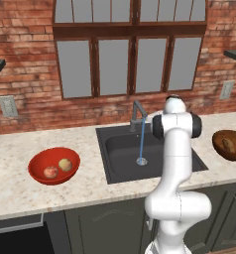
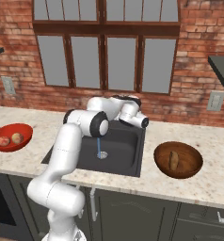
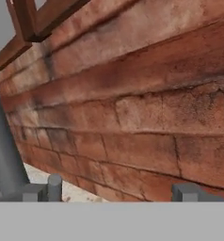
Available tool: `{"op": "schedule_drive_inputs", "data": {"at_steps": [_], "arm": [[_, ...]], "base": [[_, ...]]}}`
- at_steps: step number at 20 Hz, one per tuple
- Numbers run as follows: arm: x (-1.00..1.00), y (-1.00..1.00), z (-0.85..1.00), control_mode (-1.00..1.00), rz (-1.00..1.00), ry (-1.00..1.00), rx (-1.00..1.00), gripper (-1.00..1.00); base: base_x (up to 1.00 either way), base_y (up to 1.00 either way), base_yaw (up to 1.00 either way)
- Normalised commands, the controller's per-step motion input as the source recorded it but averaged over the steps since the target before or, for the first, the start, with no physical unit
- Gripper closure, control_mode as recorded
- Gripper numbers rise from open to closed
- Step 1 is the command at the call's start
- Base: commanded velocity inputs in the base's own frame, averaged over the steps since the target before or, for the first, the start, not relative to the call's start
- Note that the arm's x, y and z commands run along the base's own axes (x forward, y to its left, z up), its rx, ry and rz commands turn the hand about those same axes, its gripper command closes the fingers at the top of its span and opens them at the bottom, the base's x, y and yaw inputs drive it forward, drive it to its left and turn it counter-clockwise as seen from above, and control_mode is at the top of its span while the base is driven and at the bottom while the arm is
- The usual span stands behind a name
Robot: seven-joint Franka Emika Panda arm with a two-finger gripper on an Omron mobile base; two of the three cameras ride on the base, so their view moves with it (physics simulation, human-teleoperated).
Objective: Pick the peachs from the sink and place them in one bowl. Place the potato in the other bowl. Then turn off the sink faucet.
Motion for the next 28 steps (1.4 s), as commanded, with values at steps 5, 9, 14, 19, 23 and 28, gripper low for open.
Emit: {"op": "schedule_drive_inputs", "data": {"at_steps": [5,9,14,19,23,28], "arm": [[0.33,0.04,-0.35,-1.00,0.00,0.07,0.05,-1.00],[0.30,0.40,-0.28,-1.00,0.00,0.01,0.00,-1.00],[0.30,0.58,-0.30,-1.00,-0.01,0.00,0.00,-1.00],[0.28,0.82,-0.32,-1.00,-0.08,0.00,-0.01,-1.00],[0.37,0.21,-0.26,-1.00,-0.01,0.00,0.00,-1.00],[0.63,0.00,-0.25,-1.00,0.06,0.00,0.01,-1.00]], "base": [[0.00,0.00,0.00],[0.00,0.00,0.00],[0.00,0.00,0.00],[0.00,0.00,0.00],[0.00,0.00,0.00],[0.00,0.00,0.00]]}}
